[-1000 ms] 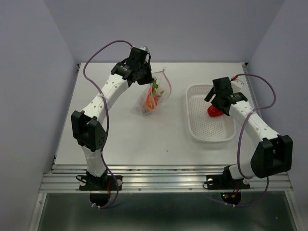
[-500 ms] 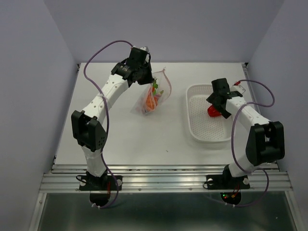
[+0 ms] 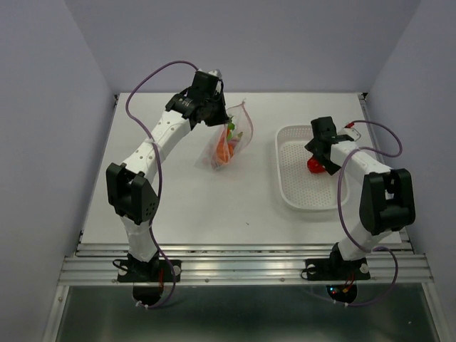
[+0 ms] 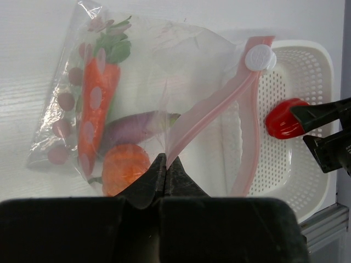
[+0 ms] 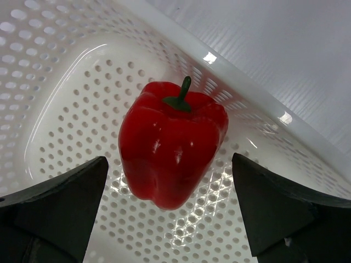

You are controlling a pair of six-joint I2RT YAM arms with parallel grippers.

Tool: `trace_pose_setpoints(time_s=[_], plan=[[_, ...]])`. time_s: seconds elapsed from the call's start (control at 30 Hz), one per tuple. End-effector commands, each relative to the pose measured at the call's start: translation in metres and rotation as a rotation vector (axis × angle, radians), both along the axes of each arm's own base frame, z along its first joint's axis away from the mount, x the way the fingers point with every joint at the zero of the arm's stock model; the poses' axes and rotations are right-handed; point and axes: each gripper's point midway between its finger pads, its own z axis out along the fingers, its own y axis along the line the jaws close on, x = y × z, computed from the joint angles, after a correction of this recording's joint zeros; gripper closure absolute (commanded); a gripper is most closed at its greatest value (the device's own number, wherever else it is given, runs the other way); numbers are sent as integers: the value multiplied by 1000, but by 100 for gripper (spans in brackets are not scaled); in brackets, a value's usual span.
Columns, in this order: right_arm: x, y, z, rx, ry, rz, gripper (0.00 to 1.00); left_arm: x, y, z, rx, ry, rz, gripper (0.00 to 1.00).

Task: Place the food in the zip-top bag and seal the zipper
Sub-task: Pick up the fake vegetable from the bin.

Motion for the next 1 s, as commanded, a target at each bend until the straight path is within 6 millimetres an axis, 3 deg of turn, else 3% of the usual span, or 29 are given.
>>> trace_pose_setpoints(time_s=[0.0, 0.37, 0.47, 0.57, 0.67, 0.8, 0.87, 0.93, 0.97], plan=[[13, -13, 4, -24, -66, -72, 0, -2, -4, 17, -27, -50, -27, 100], [11, -17, -10, -44, -40, -101, 2, -1, -3, 16, -22, -49, -22, 100], [9, -21, -7, -69, -45, -99, 20, -2, -3, 17, -22, -51, -24, 100], [6, -26, 10, -91, -91, -101, 48, -1, -3, 17, -22, -53, -21, 100], [3, -28, 17, -107, -103, -75, 59, -2, -3, 20, -24, -57, -22, 100], [8, -18, 41, -101, -152, 53, 66, -1, -2, 21, -21, -59, -18, 100], [13, -3, 53, -49, -199, 142, 67, -1, -1, 22, -22, -60, -16, 100], [22, 11, 75, -37, -280, 265, 68, -2, -1, 23, -21, -60, -15, 100], [27, 27, 97, 6, -370, 350, 68, -2, -1, 24, -22, -61, -12, 100]])
